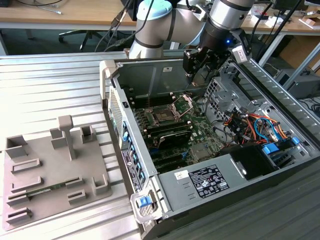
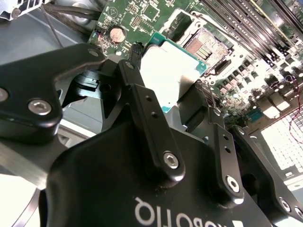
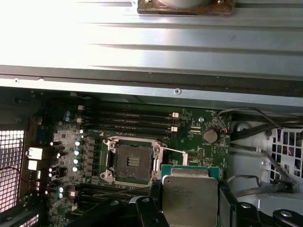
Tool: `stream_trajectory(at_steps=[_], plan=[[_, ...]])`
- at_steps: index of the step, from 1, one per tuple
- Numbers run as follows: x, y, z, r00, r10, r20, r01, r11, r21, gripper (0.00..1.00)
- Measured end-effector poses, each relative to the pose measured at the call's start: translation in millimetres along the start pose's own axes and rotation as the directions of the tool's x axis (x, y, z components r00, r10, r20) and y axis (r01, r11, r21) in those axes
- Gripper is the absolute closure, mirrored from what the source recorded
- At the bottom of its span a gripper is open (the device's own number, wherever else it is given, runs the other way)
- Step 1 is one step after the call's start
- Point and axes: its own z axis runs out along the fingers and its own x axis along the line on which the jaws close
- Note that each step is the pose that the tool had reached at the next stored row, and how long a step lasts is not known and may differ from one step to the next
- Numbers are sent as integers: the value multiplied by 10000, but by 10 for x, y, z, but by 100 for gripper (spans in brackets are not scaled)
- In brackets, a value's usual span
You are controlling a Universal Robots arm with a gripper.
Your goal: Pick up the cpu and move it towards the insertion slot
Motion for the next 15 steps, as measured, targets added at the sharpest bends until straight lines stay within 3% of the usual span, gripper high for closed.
stream_trajectory(at_steps=[15], plan=[[-54,66,57,10000,0,-1,0,10000,1,45]])
